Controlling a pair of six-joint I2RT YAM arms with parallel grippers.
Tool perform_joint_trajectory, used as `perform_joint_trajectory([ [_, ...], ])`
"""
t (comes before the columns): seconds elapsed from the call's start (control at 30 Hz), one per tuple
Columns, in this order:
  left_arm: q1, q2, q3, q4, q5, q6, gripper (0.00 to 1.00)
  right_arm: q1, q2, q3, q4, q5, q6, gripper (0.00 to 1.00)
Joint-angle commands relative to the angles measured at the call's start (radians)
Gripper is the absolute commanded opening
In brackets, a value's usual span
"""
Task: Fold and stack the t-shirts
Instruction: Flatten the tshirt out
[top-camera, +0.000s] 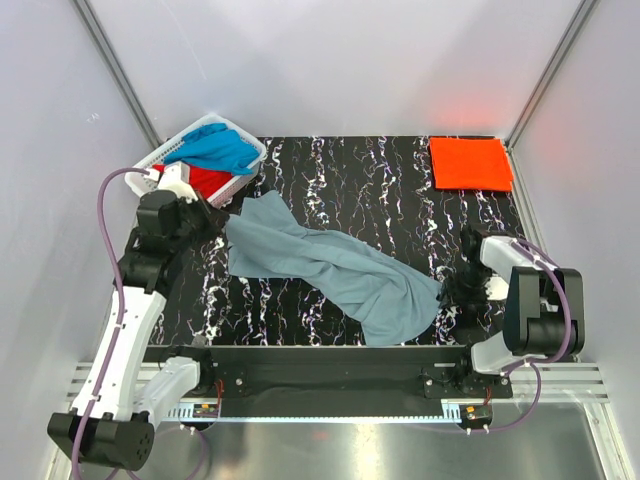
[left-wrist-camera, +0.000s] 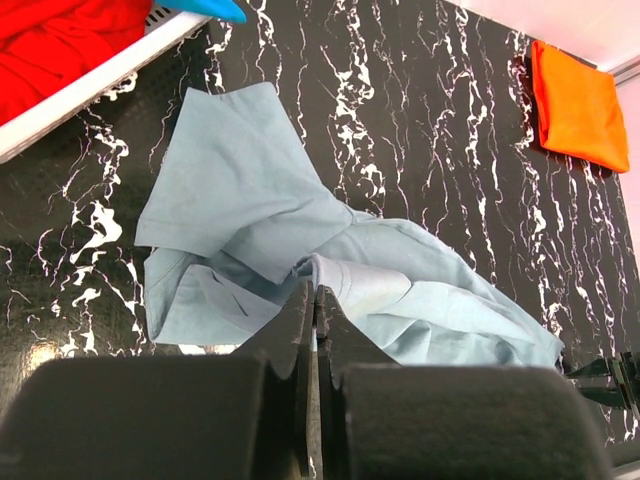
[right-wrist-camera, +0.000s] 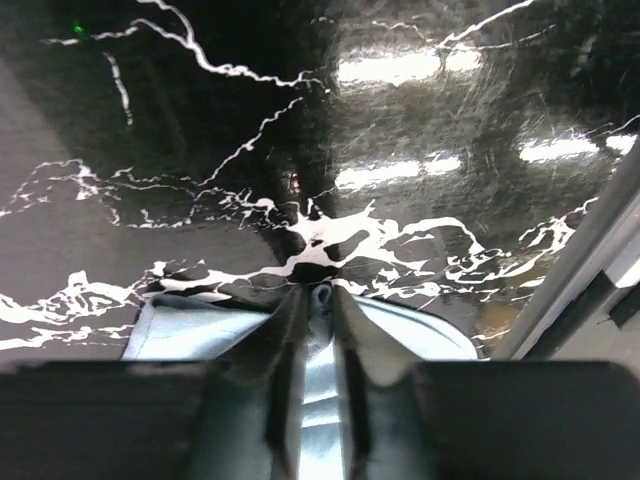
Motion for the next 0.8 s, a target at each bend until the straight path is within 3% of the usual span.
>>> perform_joint_trajectory([
  [0.0, 0.005, -0.033, -0.009, 0.083, 0.006, -0.004, 0.00, 0.005, -0.046, 0.052, -0.072, 0.129, -0.042, 0.13],
  [0.03, 0.005, -0.046, -0.015, 0.129, 0.006, -0.010, 0.00, 0.005, -0.071, 0.108, -0.083, 0.160, -0.067, 0.00],
  [0.1, 0.005, -0.057, 0.002, 0.177, -0.029, -0.016, 0.00, 0.005, -0.164, 0.185, -0.121, 0.243, -0.158, 0.00],
  [0.2, 0.005, -0.007, 0.149, 0.203, -0.089, -0.026, 0.00, 0.005, -0.298, 0.413, -0.015, 0.260, -0.432, 0.00],
  [0.27, 0.005, 0.027, 0.324, 0.189, -0.071, -0.027, 0.00, 0.005, -0.374, 0.513, 0.077, 0.231, -0.583, 0.00],
  [0.4, 0.003, 0.038, 0.529, 0.214, -0.012, -0.079, 0.00, 0.005, -0.416, 0.832, 0.037, 0.268, -0.825, 0.00],
  [0.5, 0.003, -0.020, 0.595, 0.301, 0.070, -0.148, 0.00, 0.005, -0.466, 1.047, 0.037, 0.218, -0.918, 0.00],
  [0.63, 0.003, -0.123, 0.583, 0.421, 0.222, -0.295, 0.00, 0.005, -0.616, 1.147, 0.048, 0.141, -0.956, 0.00],
  [0.77, 0.005, -0.203, 0.664, 0.360, 0.209, -0.285, 0.00, 0.005, -0.750, 1.191, 0.060, 0.104, -0.946, 0.00],
])
